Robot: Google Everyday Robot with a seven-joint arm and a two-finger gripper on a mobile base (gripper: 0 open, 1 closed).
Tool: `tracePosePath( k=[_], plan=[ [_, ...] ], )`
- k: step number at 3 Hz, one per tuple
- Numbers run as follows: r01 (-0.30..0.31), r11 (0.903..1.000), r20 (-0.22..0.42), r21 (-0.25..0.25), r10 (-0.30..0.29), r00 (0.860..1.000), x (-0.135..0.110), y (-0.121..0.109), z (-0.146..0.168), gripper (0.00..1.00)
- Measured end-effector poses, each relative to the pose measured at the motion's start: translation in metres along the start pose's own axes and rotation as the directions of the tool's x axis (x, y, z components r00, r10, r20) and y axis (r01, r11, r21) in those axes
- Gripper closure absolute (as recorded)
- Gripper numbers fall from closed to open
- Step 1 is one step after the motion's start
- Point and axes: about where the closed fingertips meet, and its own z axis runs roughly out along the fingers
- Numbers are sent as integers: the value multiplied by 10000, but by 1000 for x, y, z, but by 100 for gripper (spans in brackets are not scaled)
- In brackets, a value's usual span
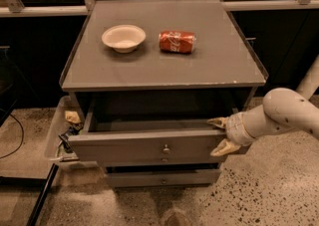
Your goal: Open top drawer
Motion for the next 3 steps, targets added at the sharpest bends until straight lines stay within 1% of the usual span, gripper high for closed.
tracePosePath(
  k=[2, 3],
  plan=[
    [1, 10000, 0, 1, -1, 10000, -3, -2, -5, 87],
    [1, 10000, 0, 0, -1, 10000, -3, -2, -5, 87]
  ],
)
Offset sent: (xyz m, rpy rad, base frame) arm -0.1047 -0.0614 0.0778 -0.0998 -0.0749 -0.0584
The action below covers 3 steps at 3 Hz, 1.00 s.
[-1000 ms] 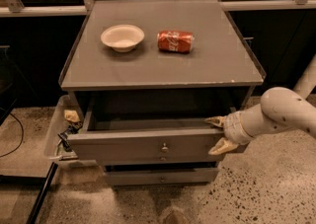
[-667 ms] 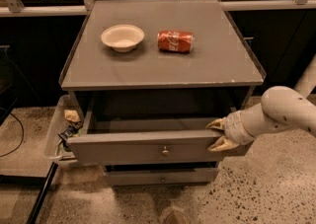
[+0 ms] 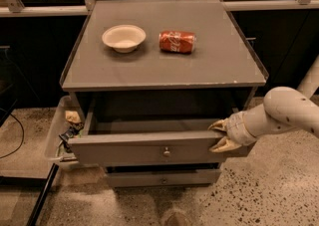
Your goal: Open top drawer
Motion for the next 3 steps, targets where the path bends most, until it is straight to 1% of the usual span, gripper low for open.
tracePosePath(
  k=[1, 2, 3],
  plan=[
    [0, 10000, 1, -1, 0, 10000, 0, 0, 0, 63],
    [105, 9999, 70, -107, -104, 9999, -2, 2, 0, 39],
    [104, 9998, 73, -140, -103, 9999, -1, 8, -3, 42]
  ],
)
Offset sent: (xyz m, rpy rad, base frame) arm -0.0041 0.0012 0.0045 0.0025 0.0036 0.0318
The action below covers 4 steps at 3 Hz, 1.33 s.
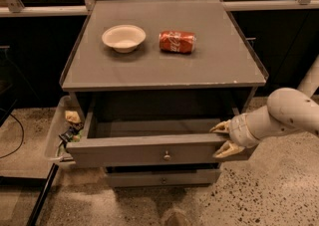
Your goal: Open top drawer
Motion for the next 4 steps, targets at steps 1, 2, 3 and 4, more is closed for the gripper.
tracePosePath(
  k=[1, 2, 3, 4],
  plan=[
    [1, 10000, 1, 2, -1, 10000, 0, 0, -1, 65],
    [153, 9998, -8, 129, -152, 9999, -2, 19, -15, 87],
    [152, 9998, -8, 129, -152, 9999, -3, 19, -16, 100],
    [137, 9997, 30, 207, -138, 9999, -1, 30, -21, 100]
  ],
)
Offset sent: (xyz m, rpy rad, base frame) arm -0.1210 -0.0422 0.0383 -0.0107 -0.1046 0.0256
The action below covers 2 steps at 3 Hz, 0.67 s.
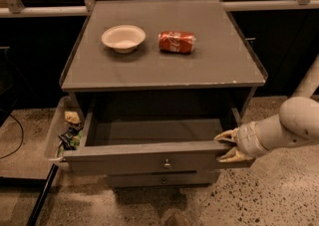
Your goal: Open top drawer
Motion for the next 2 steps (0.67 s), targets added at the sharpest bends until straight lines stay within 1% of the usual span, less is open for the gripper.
tracePosePath(
  k=[1, 2],
  plan=[
    [0, 10000, 1, 0, 0, 10000, 0, 0, 0, 82],
    [138, 9998, 125, -138, -136, 9998, -8, -9, 5, 59]
  ],
)
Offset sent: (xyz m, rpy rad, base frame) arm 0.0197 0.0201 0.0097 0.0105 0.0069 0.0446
